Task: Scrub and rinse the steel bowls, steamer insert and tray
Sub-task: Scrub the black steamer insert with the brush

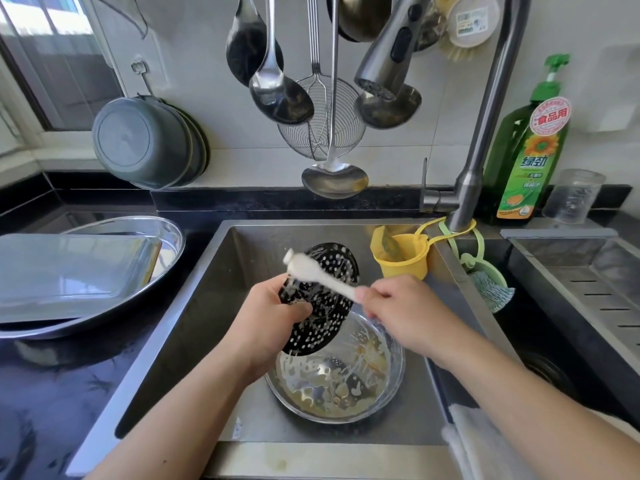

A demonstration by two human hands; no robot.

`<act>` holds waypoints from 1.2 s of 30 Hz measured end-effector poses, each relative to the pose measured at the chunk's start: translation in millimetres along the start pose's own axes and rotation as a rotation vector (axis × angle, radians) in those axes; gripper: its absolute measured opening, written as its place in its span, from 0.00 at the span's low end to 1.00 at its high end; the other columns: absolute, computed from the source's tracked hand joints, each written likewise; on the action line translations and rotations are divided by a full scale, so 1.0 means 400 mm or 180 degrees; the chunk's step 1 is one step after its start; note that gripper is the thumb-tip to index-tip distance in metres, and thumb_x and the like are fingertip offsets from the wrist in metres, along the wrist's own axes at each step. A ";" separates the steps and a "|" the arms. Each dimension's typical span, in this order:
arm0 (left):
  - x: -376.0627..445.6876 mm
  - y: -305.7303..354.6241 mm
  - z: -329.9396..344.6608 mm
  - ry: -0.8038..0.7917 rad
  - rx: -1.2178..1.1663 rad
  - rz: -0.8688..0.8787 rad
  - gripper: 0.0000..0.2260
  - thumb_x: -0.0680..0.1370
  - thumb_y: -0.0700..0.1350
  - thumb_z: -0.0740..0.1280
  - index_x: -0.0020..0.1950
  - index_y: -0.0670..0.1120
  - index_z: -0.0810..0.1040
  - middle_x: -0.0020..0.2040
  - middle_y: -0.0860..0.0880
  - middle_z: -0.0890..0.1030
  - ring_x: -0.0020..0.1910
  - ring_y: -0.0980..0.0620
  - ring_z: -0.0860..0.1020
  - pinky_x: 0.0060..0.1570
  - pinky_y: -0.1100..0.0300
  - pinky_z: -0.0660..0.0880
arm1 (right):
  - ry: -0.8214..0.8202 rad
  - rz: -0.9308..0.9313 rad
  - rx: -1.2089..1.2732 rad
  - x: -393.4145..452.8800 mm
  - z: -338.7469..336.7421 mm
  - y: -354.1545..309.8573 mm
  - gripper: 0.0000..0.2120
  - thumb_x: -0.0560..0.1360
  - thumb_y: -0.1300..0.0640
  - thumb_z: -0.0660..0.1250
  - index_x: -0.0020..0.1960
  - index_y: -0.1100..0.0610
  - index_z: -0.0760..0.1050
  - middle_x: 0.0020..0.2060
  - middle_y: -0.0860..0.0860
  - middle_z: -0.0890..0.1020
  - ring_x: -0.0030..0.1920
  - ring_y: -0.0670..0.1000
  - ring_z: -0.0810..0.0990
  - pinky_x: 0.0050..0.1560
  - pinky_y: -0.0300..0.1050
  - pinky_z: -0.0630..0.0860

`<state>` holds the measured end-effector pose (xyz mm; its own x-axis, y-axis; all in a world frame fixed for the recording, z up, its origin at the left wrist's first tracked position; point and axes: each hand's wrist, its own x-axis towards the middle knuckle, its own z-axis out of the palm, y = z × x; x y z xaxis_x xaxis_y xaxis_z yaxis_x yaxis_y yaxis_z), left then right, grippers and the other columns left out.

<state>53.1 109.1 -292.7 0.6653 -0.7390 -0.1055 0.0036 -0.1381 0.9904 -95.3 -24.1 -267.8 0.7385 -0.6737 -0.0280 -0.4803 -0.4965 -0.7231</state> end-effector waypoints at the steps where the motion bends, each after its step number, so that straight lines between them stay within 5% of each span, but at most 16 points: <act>1: 0.001 0.002 -0.001 -0.0012 -0.0002 0.0026 0.15 0.78 0.26 0.65 0.52 0.43 0.84 0.48 0.42 0.88 0.51 0.41 0.86 0.57 0.45 0.81 | 0.0223 0.0087 0.0129 0.009 -0.012 0.006 0.22 0.83 0.48 0.62 0.32 0.54 0.75 0.23 0.46 0.70 0.25 0.47 0.67 0.29 0.42 0.62; 4: 0.001 0.007 -0.004 -0.0012 -0.0056 0.0077 0.14 0.78 0.25 0.64 0.53 0.42 0.84 0.48 0.41 0.87 0.52 0.40 0.86 0.56 0.46 0.81 | 0.0507 0.0160 0.0285 0.016 -0.032 0.017 0.22 0.83 0.49 0.61 0.32 0.55 0.73 0.25 0.48 0.70 0.27 0.48 0.67 0.30 0.43 0.63; 9: -0.002 0.002 -0.003 -0.0126 -0.0399 -0.0027 0.12 0.78 0.26 0.65 0.56 0.38 0.82 0.51 0.38 0.87 0.53 0.40 0.86 0.56 0.46 0.81 | -0.0233 -0.0229 -0.0058 -0.004 0.023 -0.010 0.21 0.83 0.48 0.62 0.34 0.56 0.75 0.22 0.46 0.68 0.20 0.43 0.64 0.23 0.35 0.60; 16: 0.000 0.008 -0.005 -0.0296 -0.0883 -0.0090 0.15 0.78 0.25 0.64 0.60 0.38 0.81 0.55 0.37 0.86 0.55 0.38 0.85 0.58 0.43 0.80 | 0.0432 0.0281 0.0384 0.013 -0.013 0.012 0.23 0.84 0.48 0.59 0.32 0.55 0.71 0.22 0.45 0.67 0.24 0.47 0.65 0.30 0.42 0.61; 22: 0.000 0.002 0.001 -0.0301 -0.0872 -0.0109 0.13 0.78 0.25 0.64 0.55 0.38 0.82 0.50 0.38 0.87 0.49 0.42 0.86 0.48 0.51 0.81 | -0.0120 0.0138 0.0212 0.003 0.012 -0.005 0.22 0.85 0.47 0.57 0.35 0.55 0.72 0.22 0.44 0.67 0.20 0.42 0.63 0.23 0.35 0.59; 26: 0.005 0.006 -0.006 -0.0294 -0.1137 -0.0051 0.16 0.78 0.25 0.63 0.62 0.37 0.80 0.56 0.37 0.86 0.56 0.38 0.85 0.56 0.45 0.80 | 0.0278 0.0528 0.0634 0.017 -0.016 0.019 0.21 0.85 0.48 0.57 0.35 0.55 0.70 0.27 0.48 0.68 0.26 0.48 0.64 0.31 0.42 0.60; 32: 0.001 0.003 -0.005 -0.0363 -0.1138 -0.0124 0.16 0.78 0.25 0.63 0.63 0.35 0.79 0.57 0.35 0.84 0.59 0.34 0.83 0.59 0.42 0.80 | -0.0116 0.0150 0.0212 0.003 0.024 -0.007 0.22 0.85 0.46 0.57 0.36 0.55 0.72 0.27 0.47 0.70 0.22 0.43 0.65 0.27 0.40 0.61; 36: 0.006 0.007 -0.011 -0.0321 -0.1279 -0.0064 0.17 0.78 0.25 0.62 0.64 0.36 0.79 0.58 0.35 0.85 0.59 0.36 0.83 0.61 0.41 0.79 | 0.0322 0.0474 0.0522 0.020 -0.016 0.017 0.22 0.85 0.48 0.57 0.35 0.55 0.70 0.26 0.48 0.69 0.26 0.48 0.65 0.30 0.42 0.61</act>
<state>57.8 110.0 -289.9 0.5857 -0.8025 -0.1136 0.3204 0.1005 0.9419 -95.5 -36.3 -268.4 0.6102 -0.7883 -0.0794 -0.4909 -0.2975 -0.8189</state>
